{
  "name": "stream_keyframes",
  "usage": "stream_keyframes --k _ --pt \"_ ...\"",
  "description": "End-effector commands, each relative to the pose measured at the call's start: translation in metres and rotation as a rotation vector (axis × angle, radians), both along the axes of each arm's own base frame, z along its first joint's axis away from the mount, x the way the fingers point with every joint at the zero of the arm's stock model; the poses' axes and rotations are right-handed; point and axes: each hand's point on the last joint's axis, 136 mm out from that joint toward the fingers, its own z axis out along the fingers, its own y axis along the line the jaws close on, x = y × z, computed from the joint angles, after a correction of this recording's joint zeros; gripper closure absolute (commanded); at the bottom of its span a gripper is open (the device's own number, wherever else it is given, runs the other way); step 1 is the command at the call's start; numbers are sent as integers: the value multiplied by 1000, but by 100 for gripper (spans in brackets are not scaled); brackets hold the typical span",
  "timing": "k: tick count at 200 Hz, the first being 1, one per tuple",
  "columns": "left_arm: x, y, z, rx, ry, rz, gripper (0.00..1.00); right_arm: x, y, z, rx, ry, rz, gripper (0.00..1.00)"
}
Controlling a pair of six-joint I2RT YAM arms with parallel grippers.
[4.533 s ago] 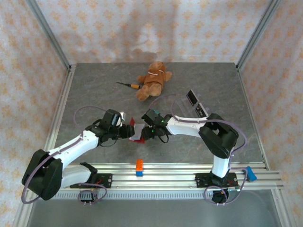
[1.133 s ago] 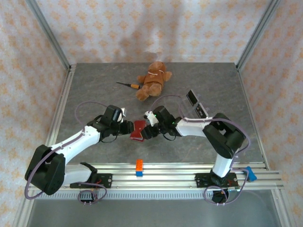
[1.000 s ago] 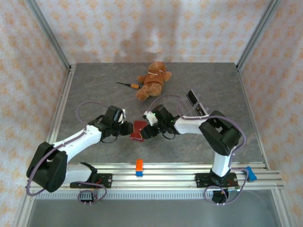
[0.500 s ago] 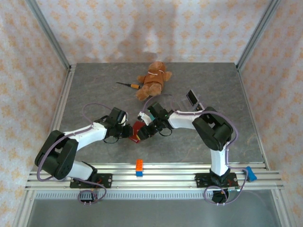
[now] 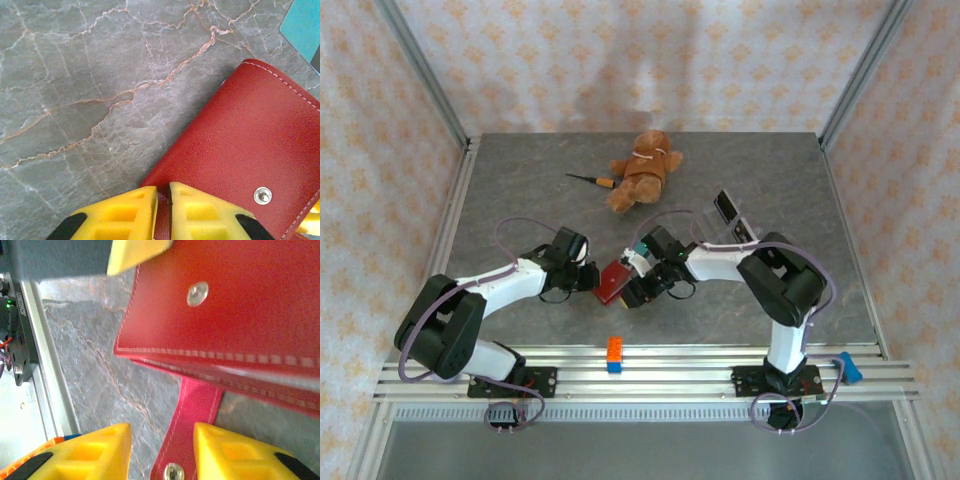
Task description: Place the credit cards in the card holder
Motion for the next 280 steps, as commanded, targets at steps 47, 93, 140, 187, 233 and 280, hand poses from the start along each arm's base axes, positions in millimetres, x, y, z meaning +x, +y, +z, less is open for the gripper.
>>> stream_keyframes --k 47,93,140,187,233,280 --pt "-18 3 -18 39 86 38 86 36 -38 43 -77 -151 -408 49" --pt "-32 -10 -16 30 99 13 87 40 -49 51 -106 86 -774 52" --pt "-36 -21 -18 -12 112 11 87 26 -31 47 -177 146 -948 46" --pt "-38 -26 -9 -56 117 29 87 16 -14 25 -266 119 -953 45" --pt "-30 -18 11 -56 75 52 84 25 -15 26 -280 94 -1004 48" --pt "-15 -14 33 -66 -11 41 59 25 -32 23 -314 35 -1014 79"
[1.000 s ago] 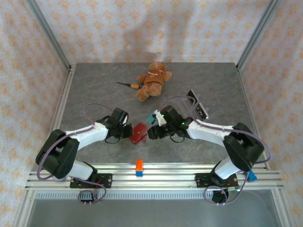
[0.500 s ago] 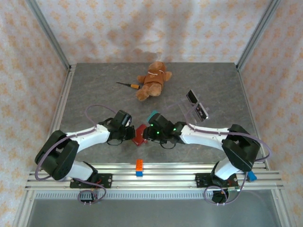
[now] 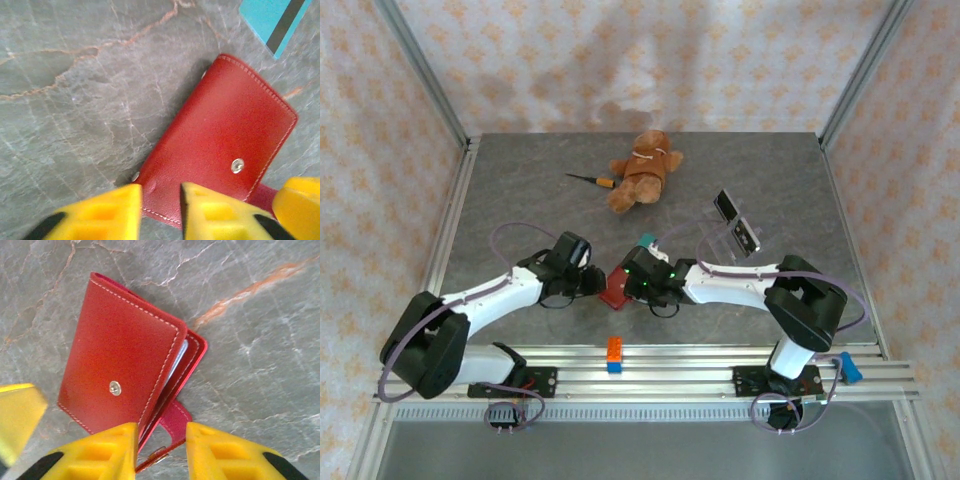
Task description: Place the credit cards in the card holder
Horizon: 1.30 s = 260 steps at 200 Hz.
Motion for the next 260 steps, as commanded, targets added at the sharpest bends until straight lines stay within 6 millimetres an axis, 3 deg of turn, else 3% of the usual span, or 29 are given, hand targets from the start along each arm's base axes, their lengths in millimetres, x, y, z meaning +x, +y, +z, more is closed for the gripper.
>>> stream_keyframes --k 1,17,41,92,137,195,260 --pt "4 3 9 16 -25 -15 58 6 -13 8 -43 -53 -26 80" --pt "9 2 8 18 -31 -23 52 9 -16 13 -55 -81 -21 90" --pt "14 -7 2 -6 -12 -45 52 13 -20 23 -73 -124 -7 100" --pt "16 -17 -1 -52 2 -61 55 17 -34 41 -138 -175 105 100" --pt "8 -50 12 -171 -129 -60 67 26 -33 40 -45 -168 289 100" --pt "-1 -52 -12 -167 -90 -21 70 35 -25 25 -40 -140 291 83" --pt "1 -49 -16 -136 -82 -14 70 35 -47 27 -126 -145 245 75"
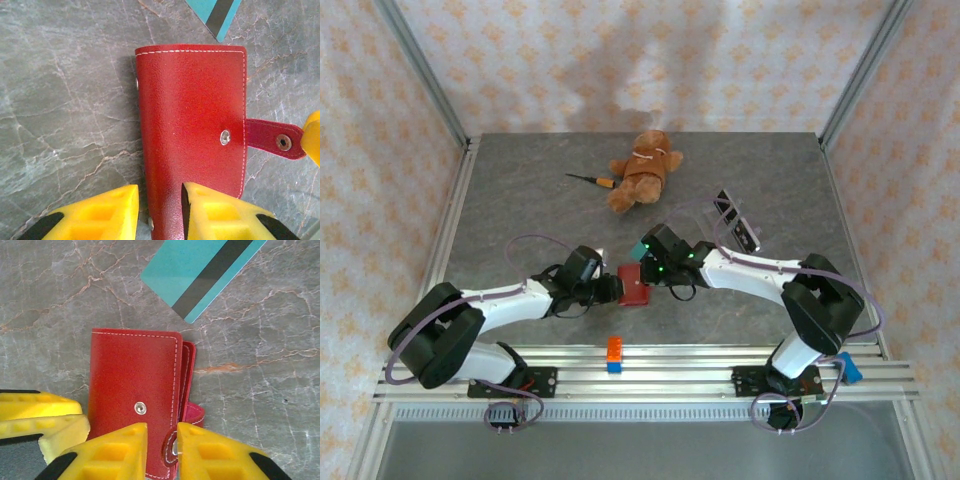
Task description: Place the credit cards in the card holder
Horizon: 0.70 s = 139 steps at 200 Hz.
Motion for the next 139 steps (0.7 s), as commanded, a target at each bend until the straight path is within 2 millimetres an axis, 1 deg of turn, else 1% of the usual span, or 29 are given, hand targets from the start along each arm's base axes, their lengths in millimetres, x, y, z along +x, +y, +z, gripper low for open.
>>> stream_keyframes --k 1,16,41,57,90,104,125,139 --pt "7 0 -1 17 -14 19 70 1 -13 8 -47 -29 -25 75" --pt "7 0 -5 25 -4 19 70 2 -17 9 -72 -27 -43 71" --pt "8 -1 -7 28 6 20 70 2 -20 8 -96 -24 -57 70" --pt "8 -1 -8 31 10 22 70 0 -18 8 -95 -20 -49 70" --pt "7 -1 -11 48 26 13 70 -4 -7 8 -80 -10 -16 71" --pt "7 -1 -12 50 31 10 70 -3 -6 9 -88 -19 -17 75" --pt "7 -2 -13 49 37 9 70 -3 -7 8 -98 -25 -16 89" --pt "7 -2 -13 49 35 10 71 -3 -9 7 -113 -21 -14 91"
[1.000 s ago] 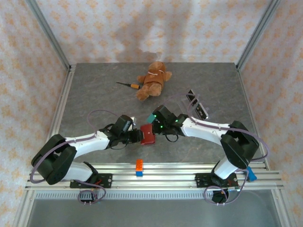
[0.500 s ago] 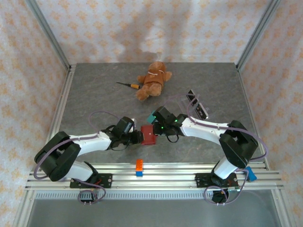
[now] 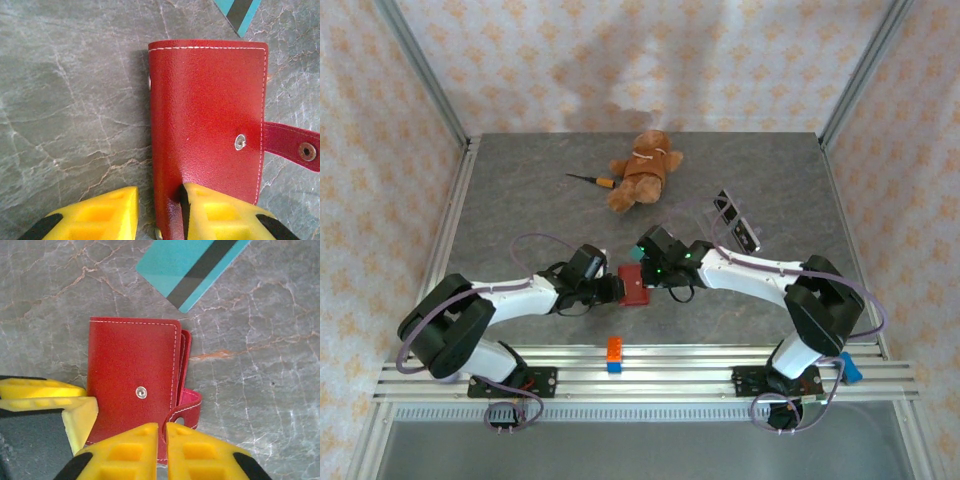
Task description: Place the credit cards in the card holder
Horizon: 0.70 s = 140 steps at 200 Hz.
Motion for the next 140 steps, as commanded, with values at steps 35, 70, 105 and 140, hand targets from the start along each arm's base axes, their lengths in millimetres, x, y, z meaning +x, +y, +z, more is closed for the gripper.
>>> stream_keyframes --k 35,70,105,140 --pt "5 0 -1 23 -7 10 71 2 -2 4 -72 -23 18 73" --pt "5 -1 0 17 -7 6 71 2 3 -2 -90 -12 35 75" --pt "5 -1 0 22 -10 4 72 2 -2 -5 -127 -17 20 79" --pt "6 -2 0 23 -8 1 72 1 -5 -6 -166 -26 31 79"
